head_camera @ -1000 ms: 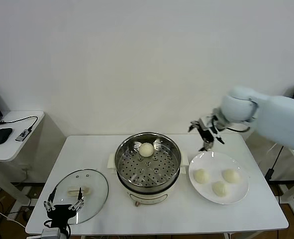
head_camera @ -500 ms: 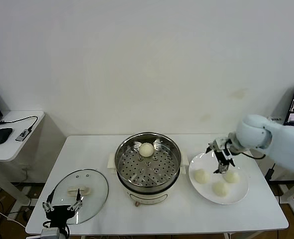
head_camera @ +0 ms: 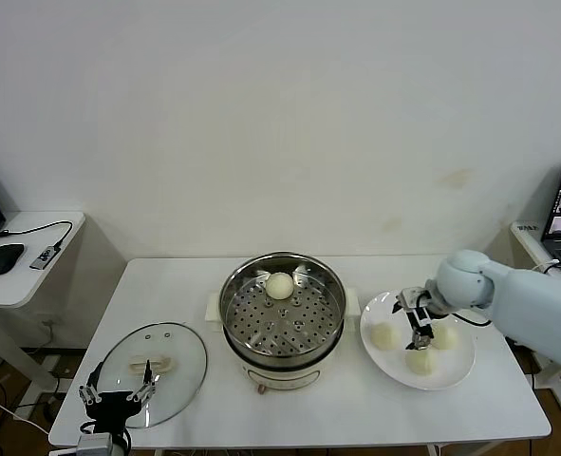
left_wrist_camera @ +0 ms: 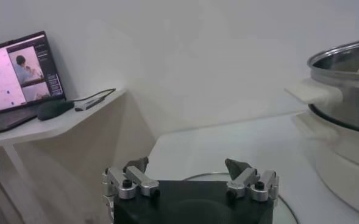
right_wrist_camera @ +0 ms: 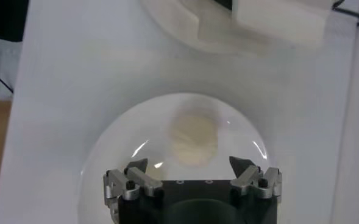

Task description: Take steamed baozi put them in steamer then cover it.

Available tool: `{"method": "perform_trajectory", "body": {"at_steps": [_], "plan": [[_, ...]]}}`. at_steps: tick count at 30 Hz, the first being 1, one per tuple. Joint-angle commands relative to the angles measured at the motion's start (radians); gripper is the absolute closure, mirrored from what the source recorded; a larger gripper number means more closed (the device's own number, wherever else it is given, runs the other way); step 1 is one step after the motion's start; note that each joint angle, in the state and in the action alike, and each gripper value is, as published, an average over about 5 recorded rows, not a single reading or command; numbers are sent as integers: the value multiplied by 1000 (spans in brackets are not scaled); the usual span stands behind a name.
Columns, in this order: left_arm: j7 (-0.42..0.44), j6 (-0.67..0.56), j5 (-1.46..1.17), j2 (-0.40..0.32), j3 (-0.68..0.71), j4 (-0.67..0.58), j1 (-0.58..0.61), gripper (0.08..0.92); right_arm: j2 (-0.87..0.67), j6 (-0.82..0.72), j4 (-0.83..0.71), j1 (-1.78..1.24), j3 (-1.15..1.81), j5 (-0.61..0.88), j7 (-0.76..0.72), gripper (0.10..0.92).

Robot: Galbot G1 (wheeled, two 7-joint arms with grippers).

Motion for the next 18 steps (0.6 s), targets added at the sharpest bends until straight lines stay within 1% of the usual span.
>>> {"method": "perform_trajectory", "body": {"at_steps": [1,7,13,16,18], "plan": [[0,0,0,1,0,2,0,177,64,8,-88,-104,80,-32,5,203],[0,0,-1,1,-3,0,0,177,105,24,-154,-119,98,-50,4,203],[0,0,-1,0,-3,2,-3,177,127,25,-184,-138,114,-67,9,203],[0,0,-1,-1,-4,4,-4,177,135,20,-191,-141,116,-68,15,228],[0,0,-1,-1,-4,5,-5,177,141,18,-196,-142,119,-69,17,263]]}}
